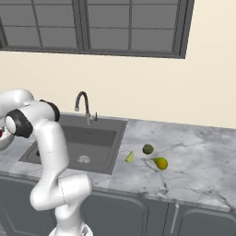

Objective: There is a mixed pile of frozen fruits and vegetables on the counter. Locate all the frozen vegetables and place the items in a bowl on the counter. Take all the frozen fruits and defrost them in a running sink.

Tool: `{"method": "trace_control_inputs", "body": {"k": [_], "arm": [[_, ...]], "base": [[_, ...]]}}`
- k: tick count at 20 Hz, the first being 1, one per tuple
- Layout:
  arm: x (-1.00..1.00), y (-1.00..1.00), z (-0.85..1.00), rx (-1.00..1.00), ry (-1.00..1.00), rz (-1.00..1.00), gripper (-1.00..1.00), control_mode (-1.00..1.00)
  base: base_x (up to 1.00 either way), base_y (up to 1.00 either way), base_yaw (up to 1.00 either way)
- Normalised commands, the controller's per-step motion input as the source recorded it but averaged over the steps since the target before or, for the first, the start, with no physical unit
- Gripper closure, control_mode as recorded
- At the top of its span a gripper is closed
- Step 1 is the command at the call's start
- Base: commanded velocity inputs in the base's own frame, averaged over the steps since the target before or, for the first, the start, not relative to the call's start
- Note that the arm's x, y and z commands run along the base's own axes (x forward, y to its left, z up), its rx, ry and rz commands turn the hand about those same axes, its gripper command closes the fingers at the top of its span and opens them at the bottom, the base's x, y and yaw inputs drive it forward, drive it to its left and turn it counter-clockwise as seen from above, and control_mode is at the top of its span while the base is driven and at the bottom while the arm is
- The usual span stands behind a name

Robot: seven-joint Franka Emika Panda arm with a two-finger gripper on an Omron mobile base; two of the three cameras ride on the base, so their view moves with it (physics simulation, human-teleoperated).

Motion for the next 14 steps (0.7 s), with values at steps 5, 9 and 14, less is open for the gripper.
{"method": "trace_control_inputs", "body": {"k": [5, 9, 14], "arm": [[0.09, 0.00, -0.01, 0.00, 0.02, 0.00, -1.00, -1.00], [0.07, -0.04, 0.35, 0.01, -0.01, 0.02, -1.00, -1.00], [-0.04, -0.15, 0.89, 0.01, -0.02, 0.11, -1.00, -1.00]], "base": [[0.00, 0.00, 0.00], [0.00, 0.00, 0.00], [0.00, 0.00, 0.00]]}}
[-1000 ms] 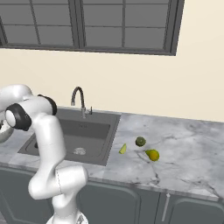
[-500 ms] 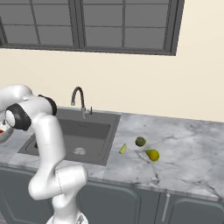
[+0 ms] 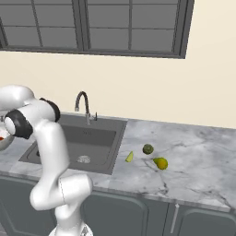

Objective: There is a mixed pile of frozen fruits and vegetables on the counter. Locate all the frozen vegetables and place the items in a bowl on the counter. Take all the frozen fruits and defrost them in a running sink.

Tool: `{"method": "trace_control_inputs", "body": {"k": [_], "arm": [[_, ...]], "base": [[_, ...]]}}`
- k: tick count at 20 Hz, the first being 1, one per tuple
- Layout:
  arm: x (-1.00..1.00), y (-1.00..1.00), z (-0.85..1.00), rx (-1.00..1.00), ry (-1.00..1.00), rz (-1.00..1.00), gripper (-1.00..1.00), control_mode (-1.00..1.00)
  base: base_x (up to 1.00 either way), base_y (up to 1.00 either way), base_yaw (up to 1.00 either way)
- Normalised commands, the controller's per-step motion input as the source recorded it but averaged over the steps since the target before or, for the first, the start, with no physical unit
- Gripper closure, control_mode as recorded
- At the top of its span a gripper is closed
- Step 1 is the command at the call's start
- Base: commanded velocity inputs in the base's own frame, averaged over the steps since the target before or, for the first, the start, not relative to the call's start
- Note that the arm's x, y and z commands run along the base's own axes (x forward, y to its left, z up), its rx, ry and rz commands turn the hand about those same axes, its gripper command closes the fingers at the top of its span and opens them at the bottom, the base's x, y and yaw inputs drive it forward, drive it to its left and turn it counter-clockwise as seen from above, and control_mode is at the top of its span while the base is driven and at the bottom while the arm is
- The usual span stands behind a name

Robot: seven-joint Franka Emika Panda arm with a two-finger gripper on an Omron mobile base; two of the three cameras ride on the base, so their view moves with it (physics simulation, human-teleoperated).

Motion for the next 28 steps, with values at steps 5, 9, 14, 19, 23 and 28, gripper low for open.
{"method": "trace_control_inputs", "body": {"k": [5, 9, 14, 19, 23, 28], "arm": [[-0.41, -0.88, 0.15, 0.01, 0.01, 0.02, -1.00, -1.00], [-0.35, -1.00, 0.05, 0.05, 0.04, -0.07, -1.00, -1.00], [0.04, -0.97, 0.00, 0.02, 0.12, -0.13, -1.00, -1.00], [0.05, -0.97, 0.00, 0.00, 0.11, -0.14, -1.00, -1.00], [0.00, -0.97, -0.02, 0.00, 0.08, -0.14, -1.00, -1.00], [-0.13, -0.73, 0.00, 0.00, 0.07, -0.20, -1.00, -1.00]], "base": [[0.00, 0.00, 0.00], [0.00, 0.00, 0.00], [0.00, 0.00, 0.00], [0.00, 0.00, 0.00], [0.00, 0.00, 0.00], [0.00, 0.00, 0.00]]}}
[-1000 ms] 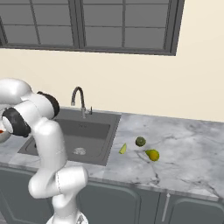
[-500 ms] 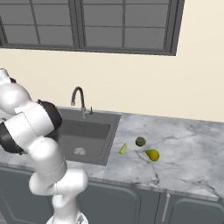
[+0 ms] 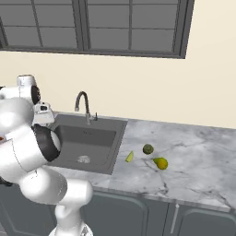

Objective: There is a mixed pile of frozen fruits and vegetables on the counter. Locate all the frozen vegetables and place the items in a bowl on the counter. Take all the frozen fruits and defrost them in a running sink.

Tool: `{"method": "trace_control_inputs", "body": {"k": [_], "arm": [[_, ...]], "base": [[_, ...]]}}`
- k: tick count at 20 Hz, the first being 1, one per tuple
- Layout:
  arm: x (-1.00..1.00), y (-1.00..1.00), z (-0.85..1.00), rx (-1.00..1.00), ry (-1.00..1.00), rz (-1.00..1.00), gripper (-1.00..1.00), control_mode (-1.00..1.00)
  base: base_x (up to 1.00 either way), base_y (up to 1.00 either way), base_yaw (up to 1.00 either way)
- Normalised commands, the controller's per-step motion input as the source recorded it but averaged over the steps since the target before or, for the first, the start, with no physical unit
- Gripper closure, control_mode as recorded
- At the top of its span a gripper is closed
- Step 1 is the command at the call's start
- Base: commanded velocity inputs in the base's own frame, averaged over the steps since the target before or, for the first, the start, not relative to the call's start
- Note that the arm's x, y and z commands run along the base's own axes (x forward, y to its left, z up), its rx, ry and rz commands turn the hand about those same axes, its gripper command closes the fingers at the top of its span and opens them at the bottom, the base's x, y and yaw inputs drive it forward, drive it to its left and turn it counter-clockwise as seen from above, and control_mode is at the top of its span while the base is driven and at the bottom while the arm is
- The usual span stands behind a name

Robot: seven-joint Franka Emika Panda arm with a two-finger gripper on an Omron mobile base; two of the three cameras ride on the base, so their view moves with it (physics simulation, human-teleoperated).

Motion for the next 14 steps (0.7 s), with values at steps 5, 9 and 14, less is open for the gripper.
{"method": "trace_control_inputs", "body": {"k": [5, 9, 14], "arm": [[0.06, -0.63, -0.05, -0.02, 0.08, -0.31, -1.00, -1.00], [0.11, -0.53, -0.19, -0.04, 0.07, -0.34, -1.00, -1.00], [0.23, -0.73, -0.15, -0.03, 0.05, -0.23, -1.00, -1.00]], "base": [[0.00, 0.00, 0.00], [0.00, 0.00, 0.00], [0.00, 0.00, 0.00]]}}
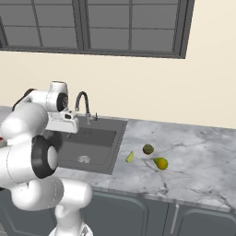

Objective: There is a mixed pile of frozen fruits and vegetables on the counter. Locate all the frozen vegetables and place the items in a bowl on the counter. Take all the frozen fruits and defrost them in a running sink.

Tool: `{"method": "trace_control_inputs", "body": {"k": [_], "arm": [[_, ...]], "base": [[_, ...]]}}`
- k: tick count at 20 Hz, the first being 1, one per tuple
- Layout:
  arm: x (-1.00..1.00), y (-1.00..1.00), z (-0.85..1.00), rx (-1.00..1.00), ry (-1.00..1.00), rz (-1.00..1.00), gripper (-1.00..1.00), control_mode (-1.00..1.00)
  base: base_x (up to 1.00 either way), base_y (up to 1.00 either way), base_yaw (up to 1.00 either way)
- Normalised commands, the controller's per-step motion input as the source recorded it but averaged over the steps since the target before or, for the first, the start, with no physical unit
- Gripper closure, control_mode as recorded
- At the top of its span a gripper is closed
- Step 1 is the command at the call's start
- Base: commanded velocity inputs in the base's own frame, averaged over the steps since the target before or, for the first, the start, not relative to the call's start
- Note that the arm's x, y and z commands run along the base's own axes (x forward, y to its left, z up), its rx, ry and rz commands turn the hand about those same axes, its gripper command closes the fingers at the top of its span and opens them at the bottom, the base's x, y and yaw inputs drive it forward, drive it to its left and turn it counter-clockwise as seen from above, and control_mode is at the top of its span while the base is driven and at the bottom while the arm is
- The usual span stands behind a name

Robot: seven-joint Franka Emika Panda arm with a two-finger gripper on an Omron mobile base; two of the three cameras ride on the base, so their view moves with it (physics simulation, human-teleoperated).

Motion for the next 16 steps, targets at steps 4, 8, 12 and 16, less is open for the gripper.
{"method": "trace_control_inputs", "body": {"k": [4, 8, 12, 16], "arm": [[0.14, -0.70, 0.00, -0.04, 0.01, -0.13, -1.00, -1.00], [0.01, -0.72, 0.00, -0.01, -0.05, -0.06, -1.00, -1.00], [0.01, -0.90, -0.11, 0.04, -0.13, -0.01, -1.00, -1.00], [0.16, -0.87, -0.21, 0.02, -0.08, 0.00, -1.00, -1.00]], "base": [[0.00, 0.00, 0.00], [0.00, 0.00, 0.00], [0.00, 0.00, 0.00], [0.00, 0.00, 0.00]]}}
